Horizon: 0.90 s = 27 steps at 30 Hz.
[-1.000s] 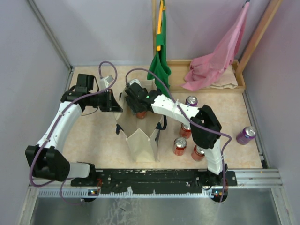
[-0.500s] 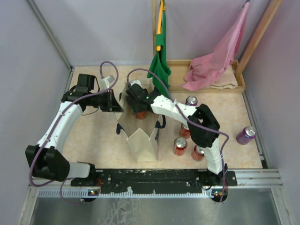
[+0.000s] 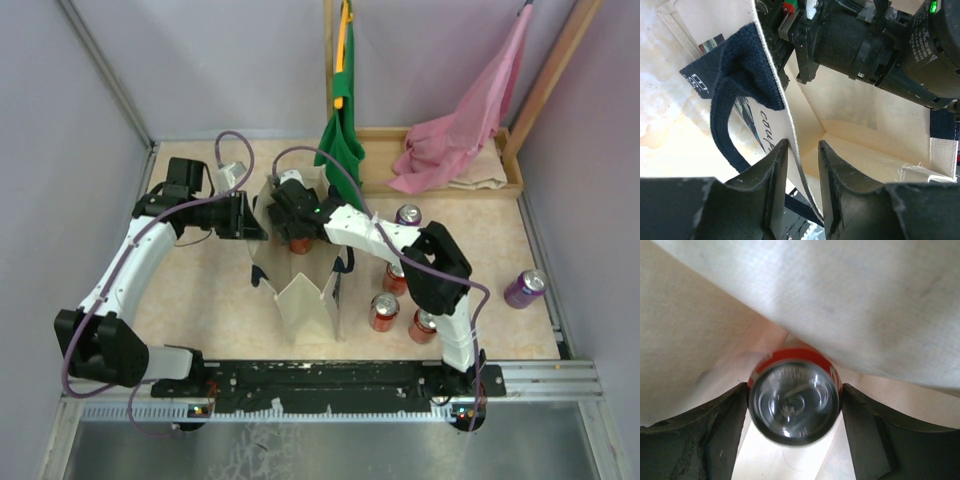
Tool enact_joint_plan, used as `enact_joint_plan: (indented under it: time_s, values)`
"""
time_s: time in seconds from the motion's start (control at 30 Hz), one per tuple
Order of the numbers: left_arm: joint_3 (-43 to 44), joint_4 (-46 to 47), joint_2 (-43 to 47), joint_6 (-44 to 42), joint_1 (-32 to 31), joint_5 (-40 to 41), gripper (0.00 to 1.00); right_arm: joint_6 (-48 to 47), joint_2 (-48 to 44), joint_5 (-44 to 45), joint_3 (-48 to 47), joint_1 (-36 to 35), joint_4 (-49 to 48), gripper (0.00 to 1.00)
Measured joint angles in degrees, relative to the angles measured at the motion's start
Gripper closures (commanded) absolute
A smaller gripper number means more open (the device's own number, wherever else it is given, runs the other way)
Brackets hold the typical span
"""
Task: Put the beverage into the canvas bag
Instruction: Place the drink in the canvas bag.
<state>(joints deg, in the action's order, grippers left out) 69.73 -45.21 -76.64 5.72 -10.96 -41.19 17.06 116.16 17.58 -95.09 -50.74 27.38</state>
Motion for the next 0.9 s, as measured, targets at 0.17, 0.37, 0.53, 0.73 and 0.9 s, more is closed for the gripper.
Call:
enact_joint_plan:
  time_s: [0.17,0.37,0.53,0.73,0.9]
  values:
    - [0.00,-0.24,-0.09,0.04,-0.20,-0.26,0.60,0.02,-0.83,-1.36,1.95,0.15,-2.58,0.22]
    - [0.00,-0.28,-0.11,0.04,-0.22,-0.44,0.59,0.02,-3.80,-2.01,4.50,0.26,-4.02,0.21]
    - [0.00,-0.31,-0.13,0.04,-0.22,-0.42,0.58,0.02,-7.91,-1.95,7.08,0.28,-5.97,0.21]
    - [0.00,-0.35,-0.13,0.04,-0.22,-0.39,0.58,-0.11,-13.18,-1.97,11.37,0.28,-9.44,0.21]
    - [0.00,-0.46,-0.13,0.04,-0.22,-0.39,0.58,-0.55,-16.90,-1.99,12.61,0.17,-11.58,0.20]
